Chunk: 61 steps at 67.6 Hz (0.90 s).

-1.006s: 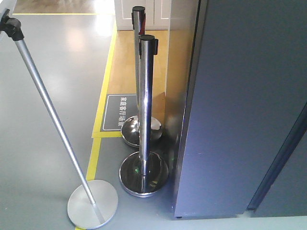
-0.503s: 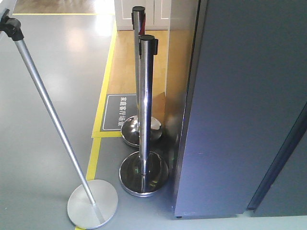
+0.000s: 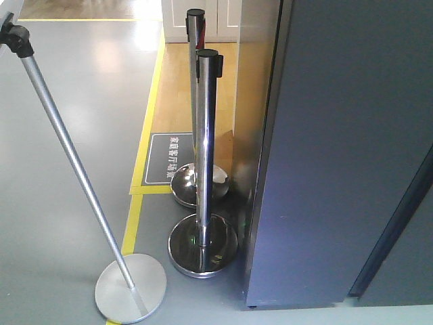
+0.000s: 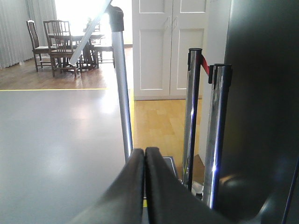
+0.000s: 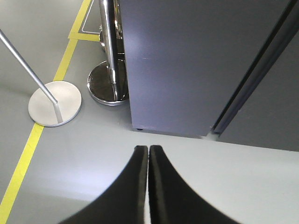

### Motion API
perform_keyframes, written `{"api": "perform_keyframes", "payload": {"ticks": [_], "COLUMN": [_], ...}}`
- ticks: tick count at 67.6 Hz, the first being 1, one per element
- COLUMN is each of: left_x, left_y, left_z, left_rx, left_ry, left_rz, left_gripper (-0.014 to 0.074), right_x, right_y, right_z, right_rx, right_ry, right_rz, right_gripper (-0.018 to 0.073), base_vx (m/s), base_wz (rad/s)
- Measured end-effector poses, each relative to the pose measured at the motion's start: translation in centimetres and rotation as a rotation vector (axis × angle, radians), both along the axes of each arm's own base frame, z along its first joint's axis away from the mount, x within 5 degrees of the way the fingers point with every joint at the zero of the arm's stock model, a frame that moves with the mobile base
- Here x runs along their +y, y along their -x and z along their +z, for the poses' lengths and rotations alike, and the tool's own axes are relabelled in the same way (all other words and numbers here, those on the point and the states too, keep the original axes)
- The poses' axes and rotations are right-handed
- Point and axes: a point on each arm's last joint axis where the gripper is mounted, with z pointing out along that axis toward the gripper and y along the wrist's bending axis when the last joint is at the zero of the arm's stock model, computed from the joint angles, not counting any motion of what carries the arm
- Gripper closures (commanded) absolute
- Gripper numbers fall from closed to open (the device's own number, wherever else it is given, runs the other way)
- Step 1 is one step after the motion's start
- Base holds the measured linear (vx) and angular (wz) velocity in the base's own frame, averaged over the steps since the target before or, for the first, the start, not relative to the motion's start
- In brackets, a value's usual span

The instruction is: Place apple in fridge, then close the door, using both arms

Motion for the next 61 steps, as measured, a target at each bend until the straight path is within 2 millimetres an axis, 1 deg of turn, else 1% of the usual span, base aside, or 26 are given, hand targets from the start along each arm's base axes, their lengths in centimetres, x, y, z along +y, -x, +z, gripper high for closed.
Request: {"api": "perform_keyframes", "payload": {"ticks": [56, 61], "left_x": [0.0, 0.0], "left_y": [0.0, 0.0], "left_z": [0.0, 0.0], "left_rx": [0.0, 0.0], "left_ry": [0.0, 0.0], "left_rz": [0.0, 0.0], "left_gripper": [0.0603, 0.0603], "right_x": [0.0, -0.02], "right_y": [0.01, 0.02], "right_z": [-0.1, -0.1], "right_rx": [0.002, -0.033], "right_ry": [0.0, -0.003], "right_rz": [0.0, -0.004], "right_gripper": [0.0562, 0.0562], "base_vx": [0.0, 0.0], "base_wz": [0.0, 0.0]}}
